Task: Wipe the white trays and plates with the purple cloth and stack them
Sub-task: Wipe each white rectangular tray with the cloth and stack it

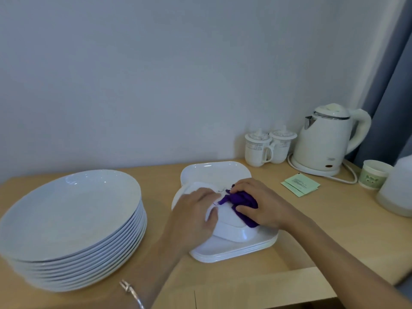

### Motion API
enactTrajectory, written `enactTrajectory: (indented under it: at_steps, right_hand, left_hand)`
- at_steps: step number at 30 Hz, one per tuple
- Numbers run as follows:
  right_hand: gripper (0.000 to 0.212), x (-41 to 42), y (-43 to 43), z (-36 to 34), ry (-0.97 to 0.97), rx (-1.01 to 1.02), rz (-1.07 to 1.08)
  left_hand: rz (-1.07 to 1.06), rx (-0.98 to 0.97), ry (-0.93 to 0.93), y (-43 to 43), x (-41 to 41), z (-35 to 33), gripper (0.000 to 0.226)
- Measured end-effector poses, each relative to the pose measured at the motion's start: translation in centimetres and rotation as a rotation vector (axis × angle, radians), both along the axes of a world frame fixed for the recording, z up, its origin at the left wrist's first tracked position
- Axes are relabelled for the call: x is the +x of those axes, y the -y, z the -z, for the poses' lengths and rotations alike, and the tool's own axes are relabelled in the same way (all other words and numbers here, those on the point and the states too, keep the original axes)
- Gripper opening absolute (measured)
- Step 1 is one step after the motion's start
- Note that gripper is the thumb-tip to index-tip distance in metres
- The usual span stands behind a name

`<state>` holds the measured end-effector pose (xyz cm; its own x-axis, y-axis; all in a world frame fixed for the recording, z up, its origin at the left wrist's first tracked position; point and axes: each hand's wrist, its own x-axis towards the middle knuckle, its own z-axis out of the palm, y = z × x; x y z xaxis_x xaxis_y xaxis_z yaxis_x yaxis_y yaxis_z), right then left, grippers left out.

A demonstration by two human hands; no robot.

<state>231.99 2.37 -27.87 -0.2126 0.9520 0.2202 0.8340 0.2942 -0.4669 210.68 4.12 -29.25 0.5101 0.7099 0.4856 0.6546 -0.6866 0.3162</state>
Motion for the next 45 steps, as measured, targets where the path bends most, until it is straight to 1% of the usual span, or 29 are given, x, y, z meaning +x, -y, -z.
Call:
enactTrajectory:
  at_steps: [2, 3, 5, 6, 8, 10, 11, 12, 13, 17, 18, 19, 21, 23, 25, 26, 29, 30, 31, 33, 34, 35, 38, 39, 40, 42, 43, 44, 45]
  right_hand:
    - [0.039, 0.0, -0.2, -0.1, 0.013, -0.012, -0.027]
    - [0.039, -0.1, -0.2, -0.1, 0.011, -0.008, -0.014]
    - [0.039, -0.2, -0.2, 0.1, 0.027, 0.04, 0.052]
    - [0.039, -0.4, 0.0, 0.2, 0.048, 0.081, 0.097]
    - [0.039, -1.0, 0.8, 0.6, 0.045, 0.187, 0.174]
    - [0.038, -2.5, 1.8, 0.9, -0.019, 0.262, 0.168]
    - [0.038, -3.2, 2.2, 1.0, -0.031, 0.271, 0.148]
    - [0.038, -3.7, 2.5, 1.3, -0.033, 0.268, 0.134]
    - [0.038, -3.8, 2.5, 1.5, -0.035, 0.258, 0.131]
    - [0.039, -2.4, 2.3, 1.5, -0.09, 0.214, 0.1]
    - [0.039, -2.2, 2.4, 1.6, -0.096, 0.203, 0.083]
    - [0.04, -2.1, 2.5, 1.6, -0.104, 0.189, 0.063]
    - [0.041, -2.2, 2.8, 1.8, -0.132, 0.163, 0.027]
    - [0.041, -2.1, 2.8, 2.1, -0.145, 0.138, 0.007]
    - [0.04, -1.4, 2.3, 2.0, -0.137, 0.14, 0.035]
    - [0.039, -1.1, 1.9, 2.0, -0.154, 0.151, 0.093]
    - [0.038, -1.7, 0.7, 1.9, -0.283, 0.146, 0.425]
    - [0.038, -2.7, 0.7, 2.0, -0.262, 0.184, 0.454]
    - [0.038, -3.8, 0.9, 2.3, -0.201, 0.238, 0.391]
    - [0.041, -4.9, 1.4, 2.6, -0.171, 0.244, 0.196]
    - [0.04, -4.4, 1.1, 2.2, -0.175, 0.209, 0.166]
    - [0.037, -3.2, 0.5, 2.0, -0.2, 0.178, 0.198]
    - [0.03, -0.2, -1.0, 1.2, -0.413, 0.088, 0.536]
    - [0.031, -0.5, -1.0, 1.3, -0.406, 0.089, 0.591]
    - [0.032, -1.4, -1.1, 1.5, -0.323, 0.128, 0.562]
    - [0.033, -3.3, -1.2, 1.8, -0.185, 0.214, 0.352]
    - [0.033, -3.7, -1.5, 1.6, -0.17, 0.207, 0.274]
    - [0.033, -3.3, -2.1, 1.0, -0.179, 0.156, 0.257]
    - [0.032, -2.7, -3.0, 0.3, -0.219, 0.088, 0.308]
  left_hand:
    - [-0.085, -0.077, -0.291, -1.0, -0.1, -0.6, 0.079]
    - [-0.118, -0.157, -0.439, -1.1, -0.1, -0.6, 0.085]
    - [-0.153, -0.281, -0.601, -0.6, 0.0, -0.3, 0.089]
    - [-0.164, -0.282, -0.611, -0.1, 0.0, 0.0, 0.093]
    - [-0.213, -0.248, -0.619, 0.8, 0.3, 0.5, 0.103]
    - [-0.29, -0.179, -0.599, 1.1, 0.9, 0.9, 0.122]
    - [-0.322, -0.149, -0.587, 1.4, 1.3, 0.9, 0.123]
    - [-0.334, -0.14, -0.529, 1.8, 1.6, 0.7, 0.118]
    - [-0.307, -0.105, -0.499, 1.9, 1.8, 0.7, 0.112]
    - [-0.213, 0.055, -0.405, 0.8, 0.8, 0.2, 0.108]
    - [-0.205, 0.059, -0.374, 0.4, 0.5, 0.2, 0.108]
    - [-0.197, 0.013, -0.362, -0.1, 0.3, 0.2, 0.113]
    - [-0.191, -0.078, -0.363, -0.7, 0.2, 0.2, 0.133]
    - [-0.211, -0.164, -0.419, -0.8, 0.2, 0.5, 0.142]
    - [-0.237, -0.153, -0.417, -0.7, 0.3, 0.7, 0.14]
    - [-0.257, -0.128, -0.396, -0.7, 0.3, 1.0, 0.136]
    - [-0.293, -0.077, -0.338, -0.5, 0.6, 1.4, 0.126]
    - [-0.293, -0.082, -0.336, -0.4, 0.7, 1.4, 0.126]
    - [-0.291, -0.092, -0.328, -0.3, 0.8, 1.3, 0.127]
    - [-0.281, -0.093, -0.288, -0.3, 0.9, 1.4, 0.125]
    - [-0.274, -0.09, -0.293, -0.3, 0.9, 1.3, 0.125]
    - [-0.27, -0.084, -0.313, -0.4, 0.8, 1.4, 0.126]
    - [-0.27, -0.055, -0.342, -0.4, 0.9, 1.2, 0.123]
    - [-0.269, -0.056, -0.355, -0.4, 0.9, 1.2, 0.119]
    - [-0.275, -0.071, -0.359, -0.5, 0.9, 1.5, 0.114]
    - [-0.285, -0.071, -0.341, -0.6, 0.9, 1.8, 0.11]
    - [-0.285, -0.069, -0.328, -0.5, 1.0, 1.9, 0.11]
    - [-0.283, -0.074, -0.306, -0.4, 1.0, 1.7, 0.109]
    - [-0.285, -0.062, -0.285, -0.3, 1.0, 1.7, 0.108]
